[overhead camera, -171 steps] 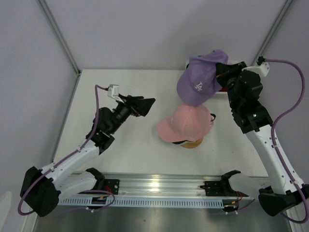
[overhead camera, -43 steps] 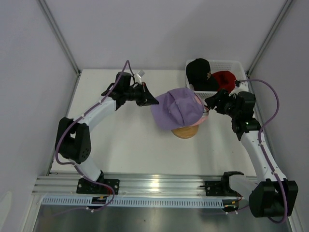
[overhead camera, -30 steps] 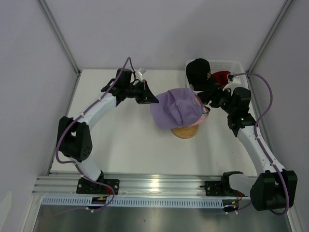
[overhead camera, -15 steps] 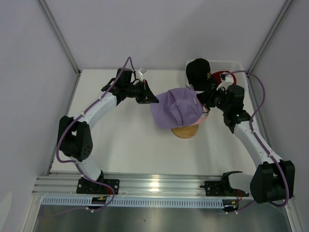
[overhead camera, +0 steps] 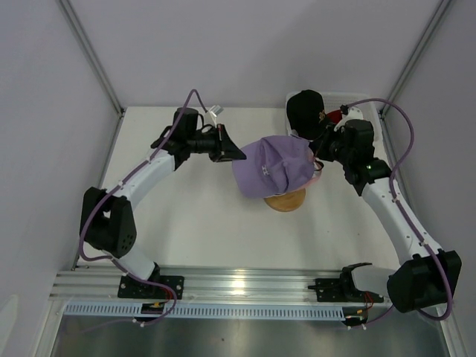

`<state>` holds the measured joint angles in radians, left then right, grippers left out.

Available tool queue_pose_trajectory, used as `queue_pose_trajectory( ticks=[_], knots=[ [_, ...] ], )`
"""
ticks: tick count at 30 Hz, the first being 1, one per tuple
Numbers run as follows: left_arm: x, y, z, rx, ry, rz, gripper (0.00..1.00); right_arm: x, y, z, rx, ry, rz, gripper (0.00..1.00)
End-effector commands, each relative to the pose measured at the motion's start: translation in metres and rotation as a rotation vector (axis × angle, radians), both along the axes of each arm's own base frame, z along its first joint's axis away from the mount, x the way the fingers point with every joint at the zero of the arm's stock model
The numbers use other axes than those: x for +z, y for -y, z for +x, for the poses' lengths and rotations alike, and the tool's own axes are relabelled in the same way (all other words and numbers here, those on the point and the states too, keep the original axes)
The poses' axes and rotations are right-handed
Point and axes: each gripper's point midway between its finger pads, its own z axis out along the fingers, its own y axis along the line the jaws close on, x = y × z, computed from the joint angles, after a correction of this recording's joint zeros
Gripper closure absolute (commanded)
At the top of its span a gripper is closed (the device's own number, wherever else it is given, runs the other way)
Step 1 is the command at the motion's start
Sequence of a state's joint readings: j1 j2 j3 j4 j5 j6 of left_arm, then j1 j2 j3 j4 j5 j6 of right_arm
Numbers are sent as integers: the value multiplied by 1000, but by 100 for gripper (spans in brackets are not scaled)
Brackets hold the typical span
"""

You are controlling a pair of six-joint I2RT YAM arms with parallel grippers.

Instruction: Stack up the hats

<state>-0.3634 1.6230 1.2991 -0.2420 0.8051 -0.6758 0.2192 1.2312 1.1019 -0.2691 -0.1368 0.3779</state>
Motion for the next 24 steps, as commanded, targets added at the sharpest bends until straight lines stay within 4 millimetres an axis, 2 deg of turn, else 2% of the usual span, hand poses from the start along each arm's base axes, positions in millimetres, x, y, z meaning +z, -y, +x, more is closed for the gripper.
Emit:
queue_pose_trajectory(
  ticks=[1,2,3,5,7,9,12,14,18,21,23,24],
  knots=[
    [29,2,-9,-30,40,-96,85,30,21,-13,-116,1,-17,100],
    [30,2,-10,-30,24,-102,86,40,31,-12,-171,10,-35,100],
    [32,2,-13,-36,20,-110,87,36,36,-17,-186,-20,-56,100],
    [32,2,-14,-34,6,-113,89,41,43,-19,-212,-18,-73,100],
    [35,1,-14,-42,-1,-128,90,35,46,-23,-225,-58,-78,100],
    [44,4,-15,-53,-12,-169,91,38,45,-30,-214,-84,-73,100],
    [57,7,-25,-83,-39,-224,94,60,42,-45,-185,-62,-62,100],
    [65,6,-25,-75,-8,-236,99,76,47,-59,-201,-21,-62,100],
    [58,2,-20,-10,12,-176,99,76,68,-79,-265,-13,-117,100],
    [54,5,-22,-18,-13,-200,99,65,79,-89,-298,-70,-161,100],
    [60,13,-30,-51,-31,-253,99,68,78,-94,-295,-71,-149,100],
    [67,14,-34,-50,-25,-264,99,76,78,-95,-295,-38,-131,100]
  ],
)
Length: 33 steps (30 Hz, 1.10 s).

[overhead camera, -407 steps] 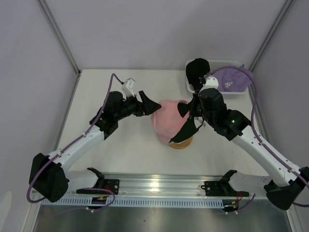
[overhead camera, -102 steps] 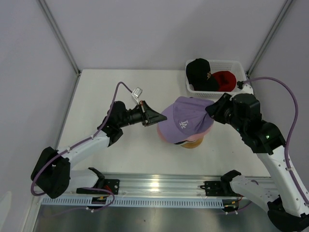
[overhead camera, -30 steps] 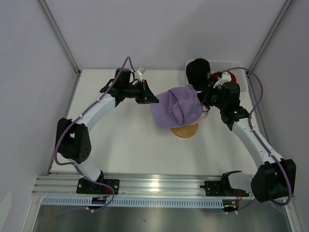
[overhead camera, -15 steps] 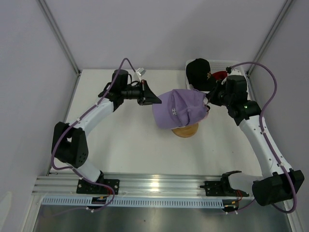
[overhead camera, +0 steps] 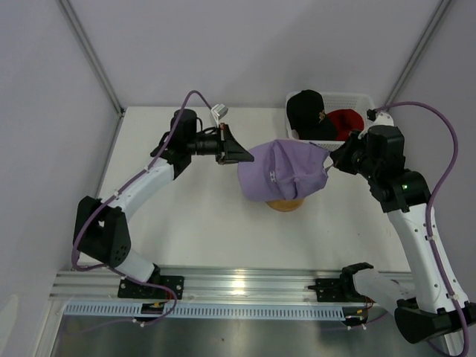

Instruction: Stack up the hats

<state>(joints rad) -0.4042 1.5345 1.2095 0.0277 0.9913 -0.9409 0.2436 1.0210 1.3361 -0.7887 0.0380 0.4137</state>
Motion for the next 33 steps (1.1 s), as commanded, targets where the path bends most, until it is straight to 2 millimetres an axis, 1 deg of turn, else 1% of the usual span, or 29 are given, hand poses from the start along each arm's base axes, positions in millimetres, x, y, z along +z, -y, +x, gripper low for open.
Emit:
queue_pose_trajectory(
  ticks=[1,2,3,4,5,7,8,9,10,11,12,13,14,15,16,17,19,20,21,22,23,25,26,27,28,29,30,31,33],
  knots=[
    [13,-6,7,89,-8,-35,99,15,35,-9,-140,39,-67,100],
    [19,-6,7,109,1,-36,99,24,30,-8,-119,64,-46,100],
    [32,-9,4,119,22,-51,99,29,26,-7,-101,70,-35,100],
    [40,-9,2,130,0,-68,99,36,23,-6,-89,83,-25,100],
    [46,-11,2,144,-8,-80,99,51,18,-6,-67,114,-8,100],
    [62,-17,6,198,-42,-116,99,62,15,2,-57,142,-9,100],
    [64,-20,10,221,-68,-123,99,73,18,6,-70,170,-12,100],
    [67,-22,13,241,-86,-139,99,74,19,10,-74,168,-23,100],
    [67,-24,19,256,-142,-158,99,76,19,14,-78,162,-27,100],
    [67,-25,22,258,-165,-169,99,70,17,24,-77,130,-38,100],
    [68,-26,27,265,-175,-185,99,73,17,29,-77,133,-39,100],
    [70,-27,31,273,-204,-196,99,71,16,34,-78,124,-38,100],
    [60,-27,39,285,-237,-185,99,62,12,43,-72,92,-41,100],
    [55,-29,47,300,-255,-177,99,57,11,47,-71,76,-40,100],
    [55,-34,56,318,-269,-171,99,53,10,50,-70,60,-40,100],
    [38,-35,68,330,-311,-153,99,42,10,58,-75,27,-51,100],
    [25,-43,82,361,-330,-133,99,28,14,65,-88,-16,-66,100],
    [13,-46,89,404,-355,-101,99,19,17,67,-98,-49,-76,100],
    [2,-50,97,428,-339,-63,99,5,18,72,-103,-91,-85,100],
    [-4,-53,102,453,-340,-37,99,-6,22,73,-109,-124,-94,100],
    [-22,-58,109,496,-378,7,99,-15,24,75,-112,-148,-104,100],
    [-33,-65,120,533,-362,44,99,-37,31,78,-125,-207,-116,100],
    [-33,-67,126,552,-355,55,99,-44,33,79,-132,-224,-118,100],
    [-47,-66,131,549,-366,81,99,-47,34,79,-133,-235,-121,100],
    [-53,-66,134,546,-370,95,99,-53,37,80,-137,-255,-126,100],
    [-49,-65,140,544,-358,101,99,-52,37,80,-134,-257,-130,100],
    [-62,-65,145,542,-357,131,99,-52,37,80,-127,-259,-132,100],
    [-67,-65,148,545,-357,147,99,-52,36,79,-122,-262,-132,100],
    [-67,-67,158,553,-300,174,99,-52,35,77,-110,-265,-134,100]
  ],
)
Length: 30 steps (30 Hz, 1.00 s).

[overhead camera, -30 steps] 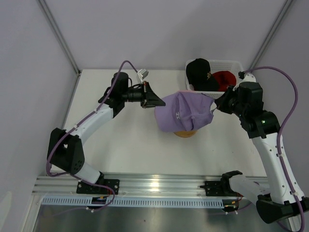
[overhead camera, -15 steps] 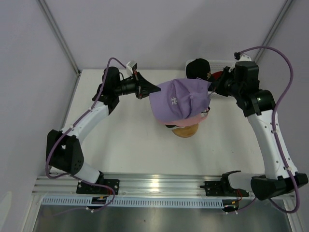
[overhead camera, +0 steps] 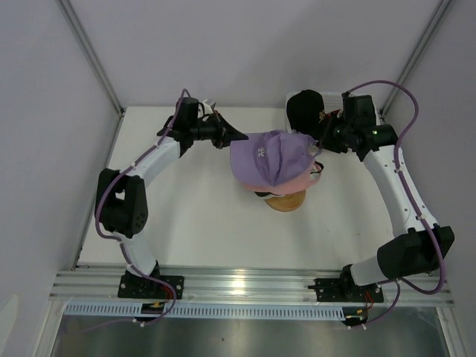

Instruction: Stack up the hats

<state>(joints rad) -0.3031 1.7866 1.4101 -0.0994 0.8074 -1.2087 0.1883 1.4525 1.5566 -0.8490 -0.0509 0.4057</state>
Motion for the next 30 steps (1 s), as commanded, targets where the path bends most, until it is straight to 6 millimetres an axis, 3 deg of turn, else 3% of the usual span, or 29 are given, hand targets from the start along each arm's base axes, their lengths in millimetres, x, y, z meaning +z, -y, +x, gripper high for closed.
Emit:
queue_pose_trajectory(
  ticks=[1,2,6,9,11,13,14,16,17,18,21,26,30],
  knots=[
    [-25,-47,57,186,85,191,99,7,48,-6,-105,6,-132,100],
    [-29,-50,58,190,86,216,99,5,47,-8,-100,-3,-136,100],
    [-35,-62,65,194,178,358,74,-23,49,-16,-103,-59,-159,100],
    [-33,-75,65,225,238,444,63,-44,52,-16,-111,-101,-174,100],
    [-38,-87,66,262,255,514,59,-59,50,-13,-110,-110,-161,100],
    [-31,-95,62,272,301,556,54,-66,47,-11,-109,-113,-145,100],
    [-38,-99,58,271,296,573,53,-67,46,-11,-109,-113,-142,100],
    [-24,-99,49,262,346,561,50,-63,41,-8,-98,-84,-126,100],
    [-33,-94,39,228,350,537,48,-63,39,-8,-98,-79,-119,100],
    [-19,-91,33,218,398,500,43,-59,37,-7,-94,-64,-112,100],
    [-11,-72,15,141,467,364,31,-54,31,-5,-79,-31,-119,100],
    [10,-47,-1,103,500,234,29,-51,27,-5,-77,-7,-116,100],
    [0,-5,-23,59,466,187,24,-55,25,-5,-83,-7,-99,100]
  ],
)
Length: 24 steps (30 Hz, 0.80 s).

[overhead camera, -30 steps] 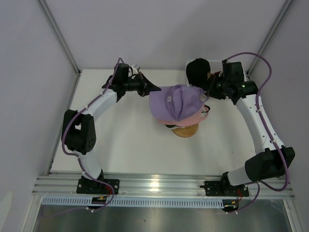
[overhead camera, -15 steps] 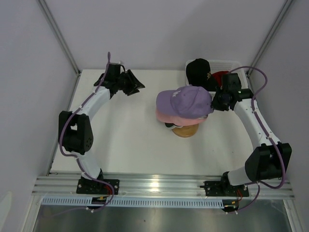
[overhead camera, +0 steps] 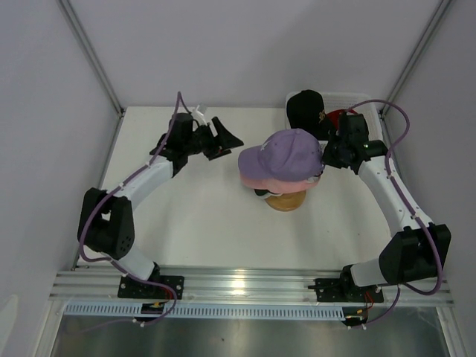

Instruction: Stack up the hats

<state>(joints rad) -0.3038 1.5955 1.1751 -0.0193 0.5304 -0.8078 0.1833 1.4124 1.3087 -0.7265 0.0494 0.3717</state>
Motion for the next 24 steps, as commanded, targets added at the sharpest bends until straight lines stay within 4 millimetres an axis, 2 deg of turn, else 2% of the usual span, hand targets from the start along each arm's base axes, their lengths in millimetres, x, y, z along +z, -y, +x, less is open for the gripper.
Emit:
queue_pose_trajectory(
  ticks=[1,3,5,7,8,10,15,18,23,24],
  knots=[
    [26,42,-19,-73,57,-94,24,12,2,5,-26,61,10,100],
    [12,54,-25,-76,-5,-100,24,10,2,5,-25,53,5,100],
    [0,54,-29,-48,-32,-87,23,10,3,3,-26,51,1,100],
    [-1,56,-33,-33,-33,-80,23,8,3,1,-21,47,3,100],
    [-9,52,-35,-13,-45,-61,23,7,3,0,-19,48,1,100],
    [-7,47,-37,9,-38,-40,21,5,2,-1,-15,46,7,100],
    [-23,26,-43,95,-46,95,17,1,-1,-2,-3,39,14,100],
    [-21,33,-45,77,-31,27,16,1,-4,-3,7,38,26,100],
    [-30,53,-46,36,-84,-55,19,0,-5,-5,4,45,34,100],
    [-26,58,-45,20,-68,-82,19,-1,-5,-5,-2,46,38,100]
  ],
)
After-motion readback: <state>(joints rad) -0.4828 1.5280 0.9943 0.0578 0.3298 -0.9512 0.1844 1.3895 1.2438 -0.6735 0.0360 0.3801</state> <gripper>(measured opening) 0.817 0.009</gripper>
